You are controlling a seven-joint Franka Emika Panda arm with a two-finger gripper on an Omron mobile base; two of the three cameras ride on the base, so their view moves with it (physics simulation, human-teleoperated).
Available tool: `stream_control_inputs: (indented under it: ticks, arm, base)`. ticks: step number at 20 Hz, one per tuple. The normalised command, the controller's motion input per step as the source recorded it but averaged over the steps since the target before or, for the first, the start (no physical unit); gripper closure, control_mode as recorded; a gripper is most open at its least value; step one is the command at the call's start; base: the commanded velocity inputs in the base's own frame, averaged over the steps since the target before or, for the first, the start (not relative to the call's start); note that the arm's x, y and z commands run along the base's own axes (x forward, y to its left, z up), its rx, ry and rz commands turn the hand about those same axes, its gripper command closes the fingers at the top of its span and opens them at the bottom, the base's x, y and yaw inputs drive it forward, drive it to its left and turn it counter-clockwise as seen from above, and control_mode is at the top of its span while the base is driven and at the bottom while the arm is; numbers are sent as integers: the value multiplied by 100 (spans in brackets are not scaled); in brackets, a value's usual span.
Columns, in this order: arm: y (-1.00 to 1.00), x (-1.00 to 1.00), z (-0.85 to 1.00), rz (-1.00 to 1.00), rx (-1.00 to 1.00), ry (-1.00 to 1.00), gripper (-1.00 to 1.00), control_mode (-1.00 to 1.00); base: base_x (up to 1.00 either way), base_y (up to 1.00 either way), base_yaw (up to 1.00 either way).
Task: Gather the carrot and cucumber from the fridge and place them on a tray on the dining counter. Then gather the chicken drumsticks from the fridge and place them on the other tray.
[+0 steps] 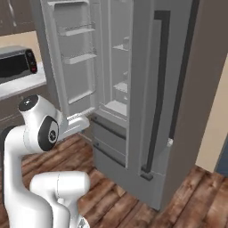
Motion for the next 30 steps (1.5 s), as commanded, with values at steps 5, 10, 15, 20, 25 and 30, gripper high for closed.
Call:
stream_control_inputs:
  ticks: [5, 10, 15, 20, 25, 30]
  arm:
    - [0, 0, 0, 0, 0, 0, -100, 100]
    - [0, 0, 0, 0, 0, 0, -100, 100]
    - [0, 0, 0, 0, 0, 0, -100, 100]
    - [0, 0, 0, 0, 0, 0, -100, 100]
    - [0, 0, 0, 0, 0, 0, -100, 100]
    - [0, 0, 0, 0, 0, 0, -100, 100]
  base:
    - [67, 28, -30]
    - [58, 32, -30]
    - [56, 30, -30]
    - [54, 27, -30]
    - [45, 25, -31]
    - [34, 26, -32]
